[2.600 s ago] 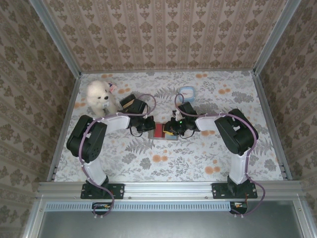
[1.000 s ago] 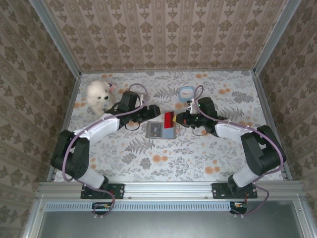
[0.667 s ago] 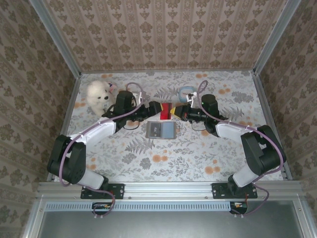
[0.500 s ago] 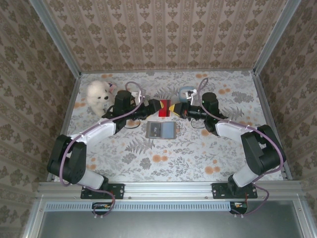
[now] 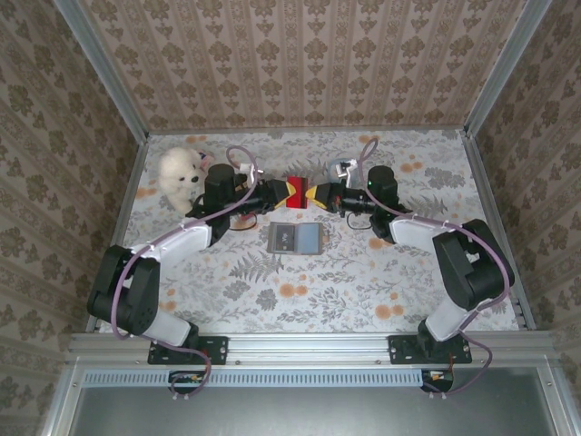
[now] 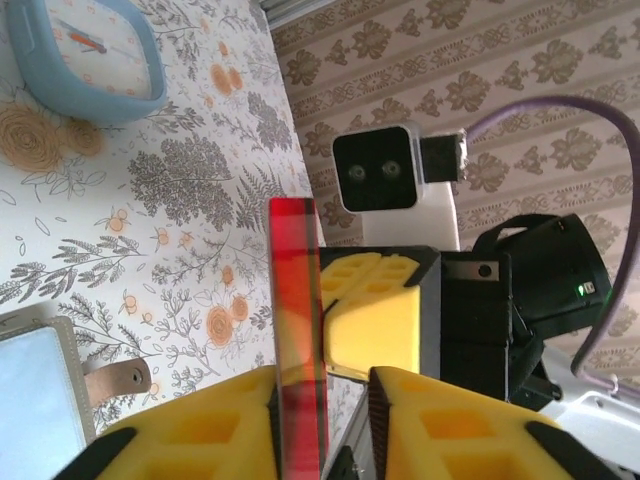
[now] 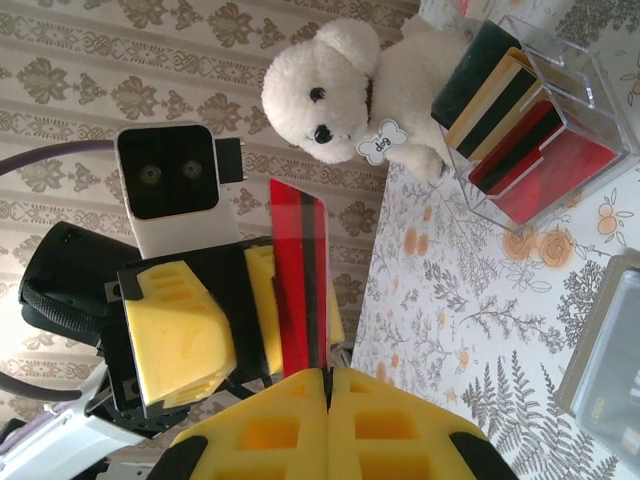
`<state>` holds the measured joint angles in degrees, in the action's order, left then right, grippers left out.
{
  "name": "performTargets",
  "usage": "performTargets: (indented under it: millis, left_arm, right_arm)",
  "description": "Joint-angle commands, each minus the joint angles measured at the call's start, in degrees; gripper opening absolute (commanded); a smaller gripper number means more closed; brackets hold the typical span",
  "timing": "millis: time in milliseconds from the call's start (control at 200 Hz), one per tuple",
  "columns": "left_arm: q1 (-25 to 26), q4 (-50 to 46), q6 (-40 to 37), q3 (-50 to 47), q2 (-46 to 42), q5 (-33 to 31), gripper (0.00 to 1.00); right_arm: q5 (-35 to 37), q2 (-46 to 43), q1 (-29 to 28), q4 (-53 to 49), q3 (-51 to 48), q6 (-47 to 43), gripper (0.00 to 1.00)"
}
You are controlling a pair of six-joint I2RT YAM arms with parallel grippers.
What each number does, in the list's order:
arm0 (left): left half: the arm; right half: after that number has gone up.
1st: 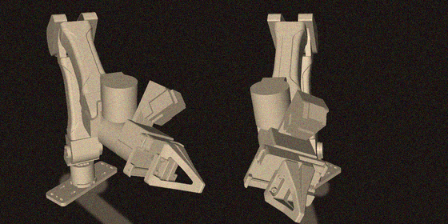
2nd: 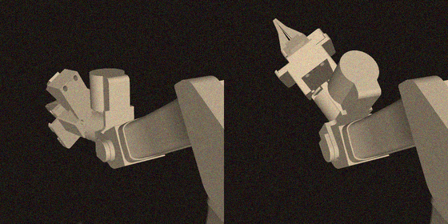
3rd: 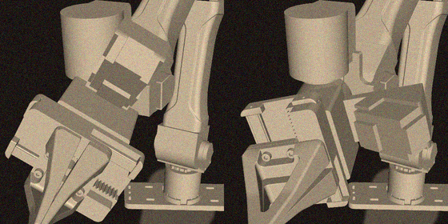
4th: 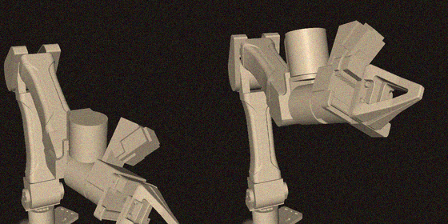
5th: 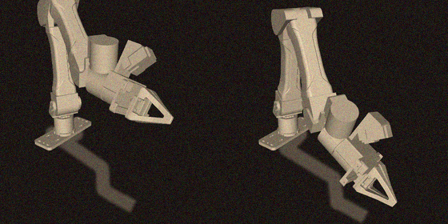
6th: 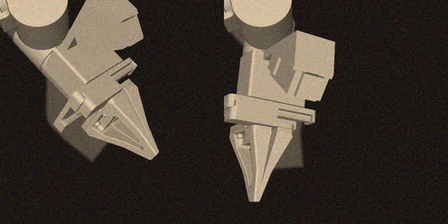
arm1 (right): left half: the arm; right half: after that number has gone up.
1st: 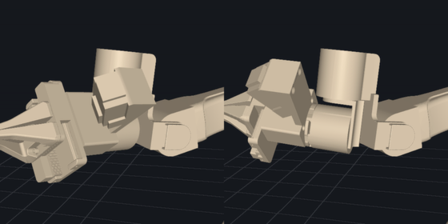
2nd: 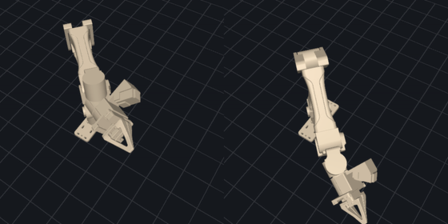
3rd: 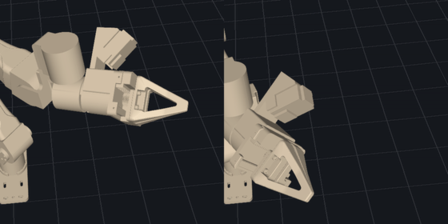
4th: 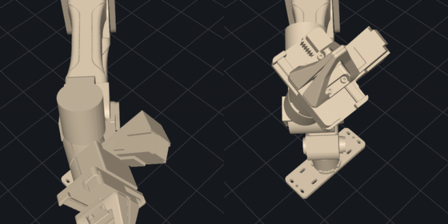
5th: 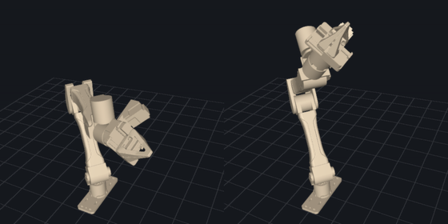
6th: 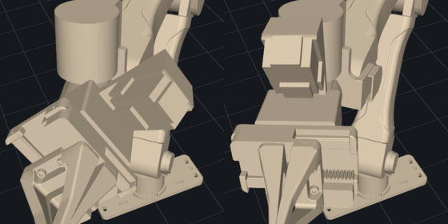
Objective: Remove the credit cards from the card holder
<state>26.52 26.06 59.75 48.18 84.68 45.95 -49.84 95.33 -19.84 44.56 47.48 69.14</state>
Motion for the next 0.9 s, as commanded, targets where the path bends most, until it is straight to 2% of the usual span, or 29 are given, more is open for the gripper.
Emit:
performTargets:
  millis: [0,110,130,195,290,345,390,495,675,735,895]
  left_arm:
    - [0.0,-0.6,-4.1,2.7,0.3,3.3,0.24]
    - [0.0,-1.8,-6.2,3.6,0.5,4.1,0.15]
    - [-1.5,-2.1,-6.8,3.8,0.5,4.3,0.13]
    - [-1.9,-4.5,-9.5,4.7,0.4,4.3,0.07]
    - [-2.4,-12.1,-16.4,6.5,-0.4,2.9,0.00]
    - [-2.5,-20.2,-23.1,8.5,-1.5,-0.5,0.00]
    - [-2.4,-27.4,-29.0,10.2,-2.2,-4.5,0.00]
    - [-2.1,-39.6,-40.5,13.7,-3.8,-13.1,0.00]
    - [-0.7,-55.7,-56.9,20.9,-3.4,-26.3,0.00]
    - [1.0,-57.9,-61.1,21.9,-3.2,-29.6,0.00]
    - [1.0,-60.6,-73.7,23.5,-1.7,-38.0,0.00]
  right_arm:
    - [-1.0,1.7,0.3,5.8,1.7,2.2,0.00]
    - [-1.7,2.1,0.3,5.5,2.2,2.1,0.00]
    - [-1.8,2.0,0.3,5.1,2.2,1.8,0.00]
    - [-2.5,1.7,0.4,2.5,2.4,-0.2,0.00]
    - [-1.8,0.2,1.1,-6.6,3.2,-5.5,0.24]
    - [-0.7,-1.2,1.5,-12.4,3.7,-9.9,0.45]
    - [0.6,-2.4,1.9,-18.8,4.5,-14.1,0.57]
    - [5.0,-5.3,2.7,-32.0,6.3,-24.1,0.75]
    - [18.2,-8.6,3.2,-48.1,7.9,-36.0,0.84]
    - [20.4,-9.5,3.2,-49.6,7.8,-37.6,0.86]
    - [23.6,-11.7,3.4,-48.8,6.2,-39.0,0.94]
